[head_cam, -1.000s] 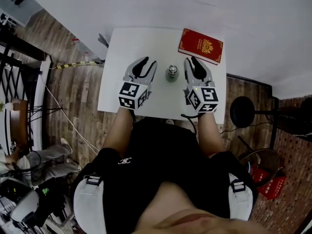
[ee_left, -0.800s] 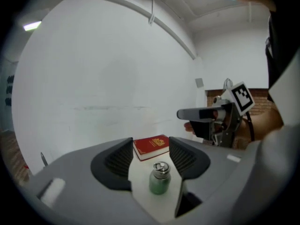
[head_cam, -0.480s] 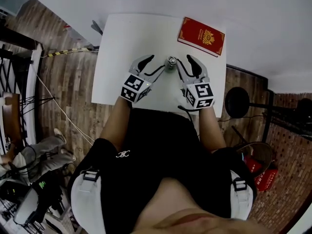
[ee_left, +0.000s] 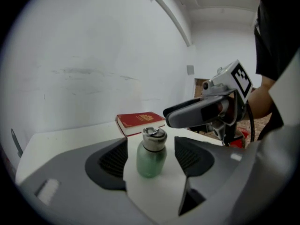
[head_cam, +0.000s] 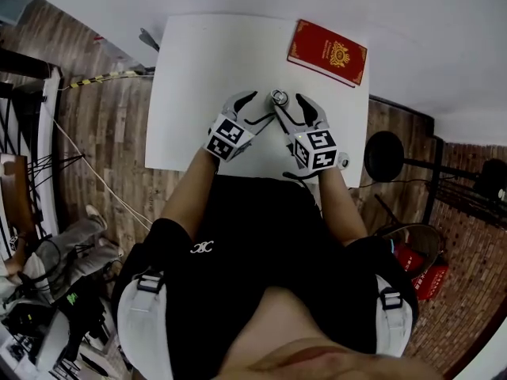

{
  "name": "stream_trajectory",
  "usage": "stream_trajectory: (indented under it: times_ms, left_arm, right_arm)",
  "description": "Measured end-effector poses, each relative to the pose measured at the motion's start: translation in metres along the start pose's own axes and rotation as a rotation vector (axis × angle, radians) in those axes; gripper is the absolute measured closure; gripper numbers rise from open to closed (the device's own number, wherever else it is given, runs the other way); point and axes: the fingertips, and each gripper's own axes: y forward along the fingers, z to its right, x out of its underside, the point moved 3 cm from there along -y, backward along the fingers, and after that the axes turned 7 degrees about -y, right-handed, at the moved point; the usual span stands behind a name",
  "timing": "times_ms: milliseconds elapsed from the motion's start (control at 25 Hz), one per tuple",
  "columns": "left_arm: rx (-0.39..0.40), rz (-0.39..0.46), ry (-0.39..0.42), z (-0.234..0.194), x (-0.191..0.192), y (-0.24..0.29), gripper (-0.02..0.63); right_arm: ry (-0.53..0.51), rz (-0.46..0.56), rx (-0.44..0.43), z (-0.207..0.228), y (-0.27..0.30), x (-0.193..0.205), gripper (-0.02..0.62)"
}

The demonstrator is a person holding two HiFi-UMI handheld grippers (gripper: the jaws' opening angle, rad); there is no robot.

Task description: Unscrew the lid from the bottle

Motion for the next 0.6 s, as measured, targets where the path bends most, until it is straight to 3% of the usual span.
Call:
stream_trajectory:
  times_ms: [280, 600]
  left_arm:
    - [0.034, -0.030, -0.004, -0.008, 0.016, 0.031, 0.247]
    - [0.079, -0.065, 0.027, -0.004, 0.024, 0.055, 0.268]
  right_arm:
    - [-0.011, -0.086, -0.008, 0.002, 0.022, 0.017, 0.351]
    - [-0.035, -0.161, -0.037, 0.002, 0.033, 0.029, 0.351]
